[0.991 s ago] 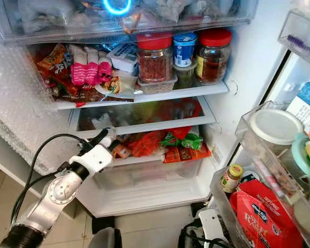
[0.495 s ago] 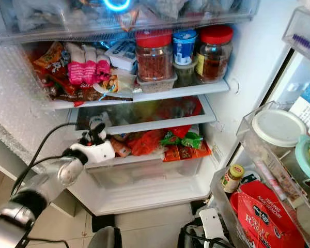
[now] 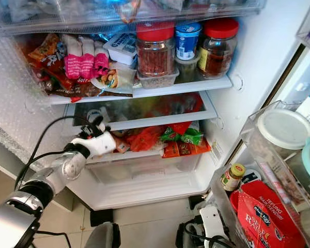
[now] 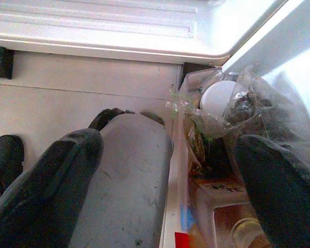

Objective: Restocking fridge

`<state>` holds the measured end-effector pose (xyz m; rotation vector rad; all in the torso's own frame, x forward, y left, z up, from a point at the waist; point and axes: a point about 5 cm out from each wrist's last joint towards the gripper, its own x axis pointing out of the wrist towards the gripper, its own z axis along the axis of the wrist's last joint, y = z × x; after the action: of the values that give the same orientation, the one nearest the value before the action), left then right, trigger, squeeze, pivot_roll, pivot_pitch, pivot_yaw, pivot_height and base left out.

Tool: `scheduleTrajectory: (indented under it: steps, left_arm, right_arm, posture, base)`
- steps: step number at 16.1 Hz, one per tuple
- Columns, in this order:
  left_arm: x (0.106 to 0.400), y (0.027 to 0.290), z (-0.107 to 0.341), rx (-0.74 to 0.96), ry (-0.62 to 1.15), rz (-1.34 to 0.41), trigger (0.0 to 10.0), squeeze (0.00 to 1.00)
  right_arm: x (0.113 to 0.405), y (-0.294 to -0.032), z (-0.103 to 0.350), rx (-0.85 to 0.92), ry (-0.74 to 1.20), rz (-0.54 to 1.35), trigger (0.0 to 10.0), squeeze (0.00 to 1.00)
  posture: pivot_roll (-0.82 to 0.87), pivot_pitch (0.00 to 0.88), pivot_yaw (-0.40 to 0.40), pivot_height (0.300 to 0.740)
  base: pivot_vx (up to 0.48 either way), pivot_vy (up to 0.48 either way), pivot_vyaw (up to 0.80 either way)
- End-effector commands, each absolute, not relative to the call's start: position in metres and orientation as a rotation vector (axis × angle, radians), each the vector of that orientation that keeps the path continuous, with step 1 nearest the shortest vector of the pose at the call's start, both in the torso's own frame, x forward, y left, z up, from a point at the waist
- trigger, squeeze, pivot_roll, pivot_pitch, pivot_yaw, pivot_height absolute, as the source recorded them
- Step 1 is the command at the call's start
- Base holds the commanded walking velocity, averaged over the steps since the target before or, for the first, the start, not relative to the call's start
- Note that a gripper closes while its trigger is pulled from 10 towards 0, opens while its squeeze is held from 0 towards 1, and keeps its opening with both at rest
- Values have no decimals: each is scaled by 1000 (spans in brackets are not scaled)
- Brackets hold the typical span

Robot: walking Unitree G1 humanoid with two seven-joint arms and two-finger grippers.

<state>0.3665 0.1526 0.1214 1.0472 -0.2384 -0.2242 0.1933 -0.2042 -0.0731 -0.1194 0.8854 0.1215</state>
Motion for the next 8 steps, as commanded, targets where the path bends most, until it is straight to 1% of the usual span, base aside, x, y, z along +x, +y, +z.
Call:
scheduleTrajectory:
  steps: [1, 4, 7, 8]
  left_arm:
    - [359, 159, 107, 827, -142, -212, 10000, 0]
    - [345, 171, 97, 522, -101, -156, 10000, 0]
    - [336, 175, 96, 404, -133, -158, 10000, 0]
    - [329, 172, 102, 380, -196, -202, 10000, 0]
  right_arm:
    - [140, -218, -96, -130, 1088, 86, 10000, 0]
    - [145, -216, -95, -137, 1074, 103, 10000, 0]
    - [149, -214, -93, -140, 1067, 106, 10000, 0]
    - [151, -214, -93, -140, 1063, 105, 10000, 0]
  posture:
    - [-55, 198, -1, 621]
    - [-27, 184, 2, 621]
    - [-13, 169, 8, 621]
    - [-1, 158, 10, 621]
  base:
    - [0, 0, 0]
    - [0, 0, 0]
    - [0, 0, 0]
    - [0, 0, 0]
